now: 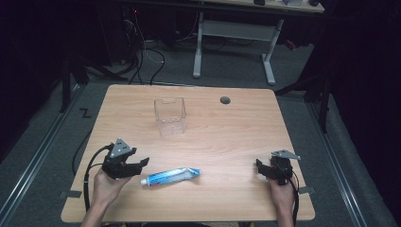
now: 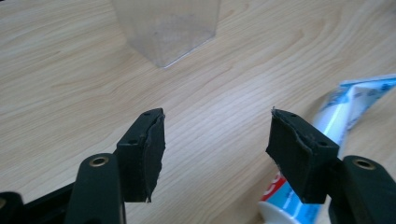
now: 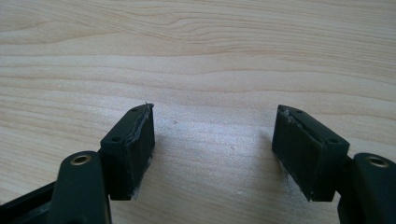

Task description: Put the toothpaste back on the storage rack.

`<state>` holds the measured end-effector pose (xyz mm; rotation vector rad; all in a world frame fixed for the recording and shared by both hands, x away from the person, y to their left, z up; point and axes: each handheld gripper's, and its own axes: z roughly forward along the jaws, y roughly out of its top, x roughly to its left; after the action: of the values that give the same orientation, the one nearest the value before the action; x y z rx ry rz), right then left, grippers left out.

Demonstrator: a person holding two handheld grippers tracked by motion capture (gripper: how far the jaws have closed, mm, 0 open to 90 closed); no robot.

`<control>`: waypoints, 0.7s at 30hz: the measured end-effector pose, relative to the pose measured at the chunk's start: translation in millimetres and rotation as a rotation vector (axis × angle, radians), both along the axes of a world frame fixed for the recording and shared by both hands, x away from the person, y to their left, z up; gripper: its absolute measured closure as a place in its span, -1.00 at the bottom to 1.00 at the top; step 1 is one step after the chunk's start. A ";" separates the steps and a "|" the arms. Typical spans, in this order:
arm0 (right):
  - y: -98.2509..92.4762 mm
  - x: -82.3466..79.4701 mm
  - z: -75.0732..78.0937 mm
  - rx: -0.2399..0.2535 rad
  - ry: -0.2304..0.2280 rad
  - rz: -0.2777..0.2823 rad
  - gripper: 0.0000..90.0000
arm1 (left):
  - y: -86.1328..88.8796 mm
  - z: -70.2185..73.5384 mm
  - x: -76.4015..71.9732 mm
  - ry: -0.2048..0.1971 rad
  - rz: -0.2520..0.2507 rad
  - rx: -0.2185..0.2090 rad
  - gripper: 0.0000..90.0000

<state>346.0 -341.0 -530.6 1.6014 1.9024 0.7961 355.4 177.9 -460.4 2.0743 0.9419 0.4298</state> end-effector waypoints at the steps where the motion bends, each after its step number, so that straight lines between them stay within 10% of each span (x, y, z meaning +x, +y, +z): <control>1: 0.0 0.0 0.0 0.000 0.000 0.000 -0.33 | -2.4 1.5 -0.5 0.001 -0.011 0.005 -0.18; 21: 0.0 0.0 0.0 0.000 0.000 0.001 -0.33 | -57.3 4.4 6.6 0.069 -0.200 0.102 -0.18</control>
<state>345.9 -341.0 -530.6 1.6000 1.9036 0.7962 361.9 120.6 -456.0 2.2634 0.7550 0.3085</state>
